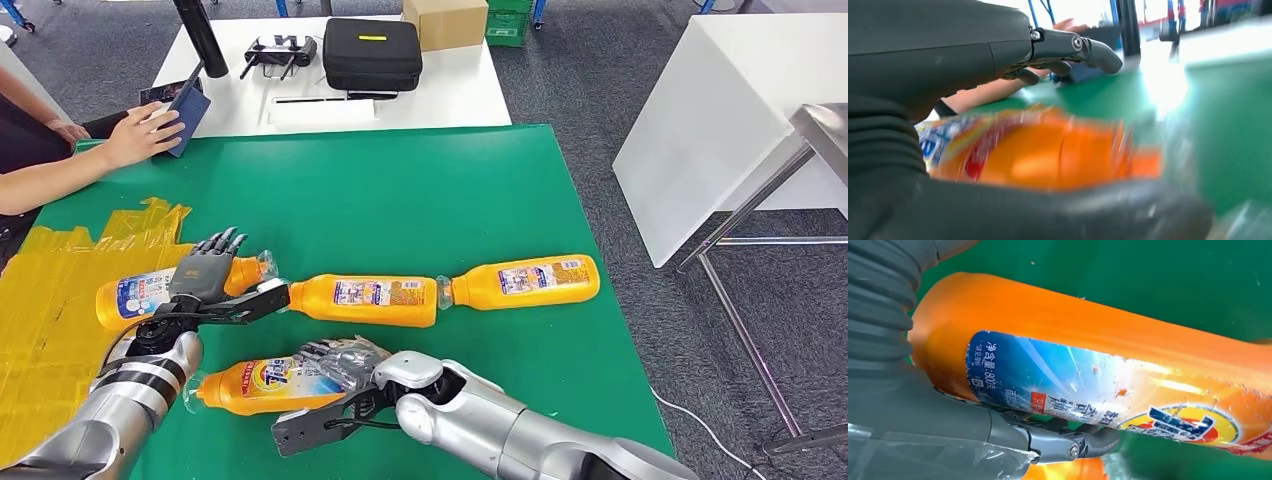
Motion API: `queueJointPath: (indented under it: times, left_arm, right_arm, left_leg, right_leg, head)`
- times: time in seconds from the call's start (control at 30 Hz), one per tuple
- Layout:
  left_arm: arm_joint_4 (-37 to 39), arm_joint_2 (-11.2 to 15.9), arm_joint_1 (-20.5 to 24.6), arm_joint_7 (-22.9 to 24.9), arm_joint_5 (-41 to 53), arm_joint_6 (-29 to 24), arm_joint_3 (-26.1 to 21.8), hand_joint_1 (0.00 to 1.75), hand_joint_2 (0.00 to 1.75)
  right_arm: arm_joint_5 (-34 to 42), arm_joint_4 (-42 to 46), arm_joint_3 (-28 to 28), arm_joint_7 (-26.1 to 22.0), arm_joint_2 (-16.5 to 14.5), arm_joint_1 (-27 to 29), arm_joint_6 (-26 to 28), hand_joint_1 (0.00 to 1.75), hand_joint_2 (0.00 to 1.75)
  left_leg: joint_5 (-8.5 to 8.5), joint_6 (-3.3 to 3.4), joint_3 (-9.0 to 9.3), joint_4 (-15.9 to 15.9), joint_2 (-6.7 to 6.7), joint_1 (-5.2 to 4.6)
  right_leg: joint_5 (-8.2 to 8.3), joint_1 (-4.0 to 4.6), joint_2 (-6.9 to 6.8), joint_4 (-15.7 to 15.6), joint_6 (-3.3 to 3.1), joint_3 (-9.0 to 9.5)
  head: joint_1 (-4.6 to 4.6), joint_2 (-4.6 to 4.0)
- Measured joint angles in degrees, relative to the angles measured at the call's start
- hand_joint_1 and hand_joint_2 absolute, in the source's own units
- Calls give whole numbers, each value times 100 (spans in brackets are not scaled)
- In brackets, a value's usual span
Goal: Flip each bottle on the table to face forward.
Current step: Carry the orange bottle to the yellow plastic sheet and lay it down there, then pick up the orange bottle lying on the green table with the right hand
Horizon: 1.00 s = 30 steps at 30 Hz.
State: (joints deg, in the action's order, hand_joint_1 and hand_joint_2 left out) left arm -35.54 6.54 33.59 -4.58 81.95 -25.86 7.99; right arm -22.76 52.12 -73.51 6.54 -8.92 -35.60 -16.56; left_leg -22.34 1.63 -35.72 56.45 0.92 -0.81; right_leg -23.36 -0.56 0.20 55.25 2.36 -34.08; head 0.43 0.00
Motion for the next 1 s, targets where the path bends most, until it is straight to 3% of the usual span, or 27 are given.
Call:
queueJointPath:
  times: [0.1, 0.17, 0.4, 0.43, 0.53, 0.57, 0.83, 1.0]
  left_arm:
    - [-459, -113, -219, -808, -1254, -549, -254, 0, 0]
    - [-854, -208, -372, -1208, -2043, -616, -460, 0, 0]
    - [-2178, -567, -683, -1769, -4581, 629, -1192, 0, 0]
    - [-2299, -604, -693, -1790, -4723, 725, -1271, 0, 0]
    - [-2560, -701, -711, -1828, -5222, 1037, -1487, 0, 0]
    - [-2622, -730, -714, -1844, -5401, 1125, -1562, 0, 0]
    - [-3015, -896, -750, -2053, -6206, 1343, -1915, 0, 0]
    - [-3138, -969, -763, -1970, -6706, 1641, -2004, 0, 0]
  right_arm:
    - [-267, -190, -60, 25, -55, -8, 97, 0, 175]
    - [-512, -355, -120, 34, -89, -10, 150, 0, 175]
    - [-1222, -1042, -315, 7, -232, -31, 264, 4, 175]
    - [-1250, -1108, -322, -5, -254, -40, 263, 20, 175]
    - [-1329, -1273, -338, -22, -307, -65, 242, 140, 175]
    - [-1357, -1318, -341, -25, -322, -70, 231, 168, 175]
    - [-1498, -1578, -305, -72, -438, -87, 218, 175, 175]
    - [-1063, -1660, -93, -58, -484, -107, 405, 175, 175]
  left_leg:
    - [0, 0, 6, 0, -1, -1]
    - [-1, -1, 9, 0, -1, -1]
    - [-14, -9, 42, -1, -15, -3]
    - [-17, -13, 52, -1, -18, -3]
    - [-27, -23, 91, -3, -19, -2]
    - [-31, -26, 104, -4, -19, -1]
    - [-36, -32, 158, -7, -20, 4]
    - [-26, -26, 160, -7, -10, 4]
  right_leg:
    - [0, 0, 1, 0, -1, 4]
    - [-1, 0, 1, -1, -1, 7]
    - [-3, -1, 13, -4, -5, 31]
    - [-5, -1, 15, -4, -7, 38]
    - [-21, 0, 16, -5, -30, 33]
    - [-28, 1, 16, -5, -40, 31]
    - [-35, 13, 17, -5, -52, 77]
    - [-30, 13, 16, -4, -50, 85]
  head:
    - [0, 0]
    - [1, 0]
    - [10, 0]
    - [11, 0]
    - [9, 0]
    - [10, 0]
    - [9, 0]
    - [10, 0]
